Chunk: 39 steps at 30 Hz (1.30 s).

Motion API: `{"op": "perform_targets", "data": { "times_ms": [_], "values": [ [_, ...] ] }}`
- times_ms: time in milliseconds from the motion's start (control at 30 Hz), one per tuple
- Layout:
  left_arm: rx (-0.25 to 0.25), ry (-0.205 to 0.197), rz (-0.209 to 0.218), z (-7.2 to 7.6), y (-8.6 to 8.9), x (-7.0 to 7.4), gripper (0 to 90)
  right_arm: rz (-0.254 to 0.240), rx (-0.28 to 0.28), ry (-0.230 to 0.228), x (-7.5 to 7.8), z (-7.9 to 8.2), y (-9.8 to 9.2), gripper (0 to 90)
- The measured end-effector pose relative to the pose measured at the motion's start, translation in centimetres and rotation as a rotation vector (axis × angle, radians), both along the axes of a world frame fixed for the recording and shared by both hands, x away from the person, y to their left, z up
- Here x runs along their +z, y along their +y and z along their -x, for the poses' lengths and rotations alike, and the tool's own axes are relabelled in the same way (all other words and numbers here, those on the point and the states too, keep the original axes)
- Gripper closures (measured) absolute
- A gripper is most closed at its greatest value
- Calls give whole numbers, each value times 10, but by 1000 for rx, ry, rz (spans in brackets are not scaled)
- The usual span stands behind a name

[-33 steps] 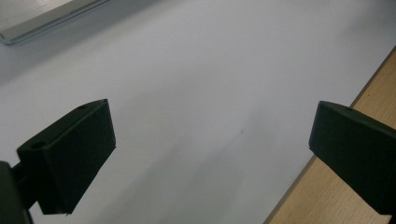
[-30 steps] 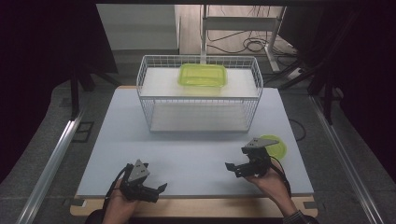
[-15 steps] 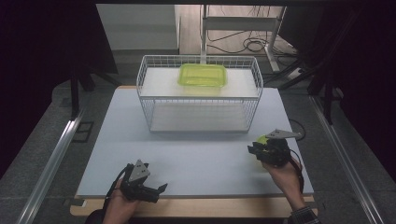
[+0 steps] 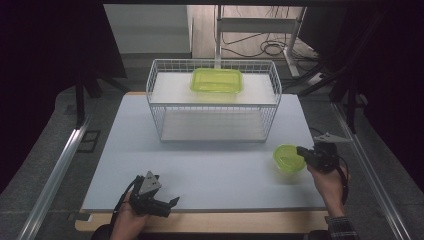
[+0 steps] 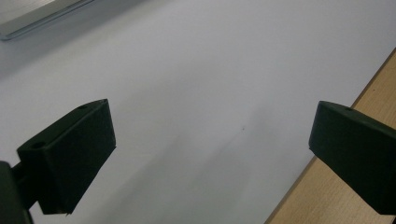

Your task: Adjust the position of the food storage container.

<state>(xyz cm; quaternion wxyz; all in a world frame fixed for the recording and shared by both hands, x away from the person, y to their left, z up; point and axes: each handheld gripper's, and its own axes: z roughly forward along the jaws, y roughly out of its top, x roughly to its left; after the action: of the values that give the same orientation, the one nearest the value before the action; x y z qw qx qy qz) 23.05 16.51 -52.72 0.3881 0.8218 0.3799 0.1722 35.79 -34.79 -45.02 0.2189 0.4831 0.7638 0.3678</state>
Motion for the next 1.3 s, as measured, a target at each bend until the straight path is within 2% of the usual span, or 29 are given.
{"op": "perform_targets", "data": {
  "times_ms": [300, 467, 800, 933, 1300],
  "values": [
    [-3, 2, -2, 0, 0, 0, 3, 38, -79, -8, -9, -9, -25, 894],
    [-5, 3, -3, 0, 0, 0, 3, 34, -71, 23, -17, -14, -30, 892],
    [-7, 6, -5, -1, 0, -1, 3, 39, -38, 53, -24, -15, -22, 892],
    [-8, 7, -6, -1, -1, -1, 3, 45, -16, 58, -24, -12, -14, 892],
    [-8, 7, -8, -1, -1, -1, 3, 23, 34, 94, -26, -5, 8, 892]
  ]
}}
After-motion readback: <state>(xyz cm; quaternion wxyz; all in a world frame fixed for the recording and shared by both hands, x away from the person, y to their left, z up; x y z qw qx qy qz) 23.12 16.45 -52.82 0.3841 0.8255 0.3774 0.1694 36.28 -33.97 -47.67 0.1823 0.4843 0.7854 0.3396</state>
